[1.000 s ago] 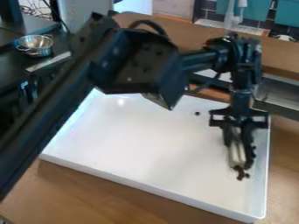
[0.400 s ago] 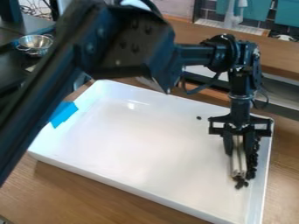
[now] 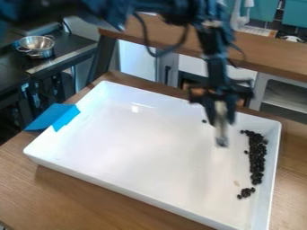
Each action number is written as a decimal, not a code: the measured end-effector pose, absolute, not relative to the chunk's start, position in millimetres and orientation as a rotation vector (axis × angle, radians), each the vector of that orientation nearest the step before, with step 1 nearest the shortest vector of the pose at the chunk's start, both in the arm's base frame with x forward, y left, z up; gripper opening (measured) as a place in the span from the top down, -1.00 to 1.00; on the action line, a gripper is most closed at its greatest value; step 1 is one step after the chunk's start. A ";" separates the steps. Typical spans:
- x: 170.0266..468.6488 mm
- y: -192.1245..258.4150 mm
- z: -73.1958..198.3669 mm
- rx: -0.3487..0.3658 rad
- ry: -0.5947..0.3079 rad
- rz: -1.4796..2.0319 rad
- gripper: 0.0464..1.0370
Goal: Sweep into pile
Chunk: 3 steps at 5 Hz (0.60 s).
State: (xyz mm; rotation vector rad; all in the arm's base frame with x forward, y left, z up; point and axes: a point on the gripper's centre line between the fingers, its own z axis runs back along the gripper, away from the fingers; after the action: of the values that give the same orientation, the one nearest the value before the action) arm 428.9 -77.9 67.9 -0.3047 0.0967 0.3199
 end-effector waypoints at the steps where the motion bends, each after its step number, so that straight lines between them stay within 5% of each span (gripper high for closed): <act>1: 424.2 -41.6 64.8 -0.266 0.109 0.304 0.34; 3: 428.3 6.8 36.4 -0.148 0.061 0.342 0.34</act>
State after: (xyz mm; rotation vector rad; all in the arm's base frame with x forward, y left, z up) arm 428.3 6.8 36.4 -0.1477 0.0606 0.3415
